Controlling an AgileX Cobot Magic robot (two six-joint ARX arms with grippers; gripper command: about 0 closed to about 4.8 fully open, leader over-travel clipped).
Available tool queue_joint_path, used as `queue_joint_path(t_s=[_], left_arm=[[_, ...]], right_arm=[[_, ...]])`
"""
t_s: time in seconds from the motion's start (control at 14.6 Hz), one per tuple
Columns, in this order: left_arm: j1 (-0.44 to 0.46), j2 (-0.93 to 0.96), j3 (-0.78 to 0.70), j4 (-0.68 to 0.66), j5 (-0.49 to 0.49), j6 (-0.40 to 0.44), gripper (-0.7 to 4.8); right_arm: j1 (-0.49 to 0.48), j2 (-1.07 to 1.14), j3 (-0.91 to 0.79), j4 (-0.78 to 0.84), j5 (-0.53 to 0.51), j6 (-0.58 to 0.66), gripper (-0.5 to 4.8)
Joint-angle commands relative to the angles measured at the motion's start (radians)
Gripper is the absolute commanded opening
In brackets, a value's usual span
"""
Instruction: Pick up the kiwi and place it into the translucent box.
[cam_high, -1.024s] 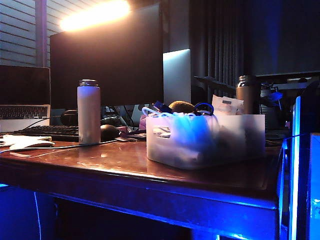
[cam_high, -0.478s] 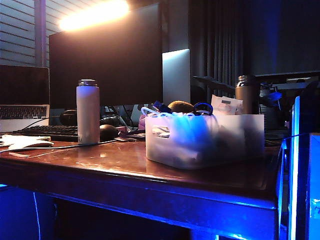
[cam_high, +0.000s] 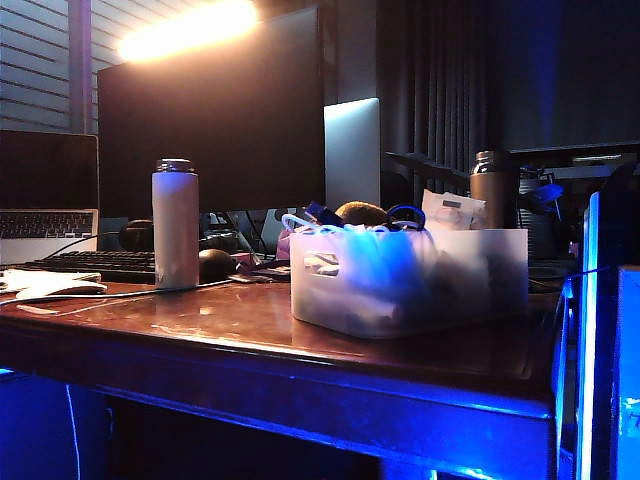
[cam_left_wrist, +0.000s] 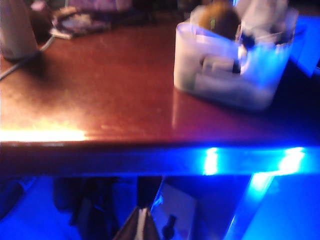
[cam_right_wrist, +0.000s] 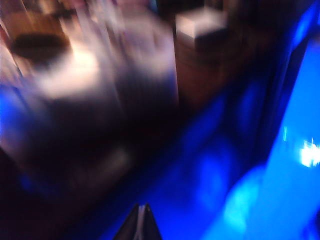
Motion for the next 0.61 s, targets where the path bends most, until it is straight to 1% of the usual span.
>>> queue_joint_path(t_s=[0.07, 0.14, 0.2, 0.61], left_arm=[[0.000, -0.001, -0.010, 0.005, -0.076, 0.056, -0.06], [0.000, -0.001, -0.010, 0.004, -0.109, 0.090, -0.06], [0.000, -0.001, -0.010, 0.004, -0.116, 0.110, -0.06], [0.000, -0.001, -0.010, 0.005, -0.104, 0.108, -0.02]], right_arm=[[0.000, 0.003, -0.019, 0.012, 0.006, 0.003, -0.05], [0.000, 0.003, -0.019, 0.009, 0.005, 0.003, -0.05], [0.000, 0.003, -0.019, 0.009, 0.005, 0.003, -0.05], [0.000, 0.003, -0.019, 0.013, 0.005, -0.001, -0.05]])
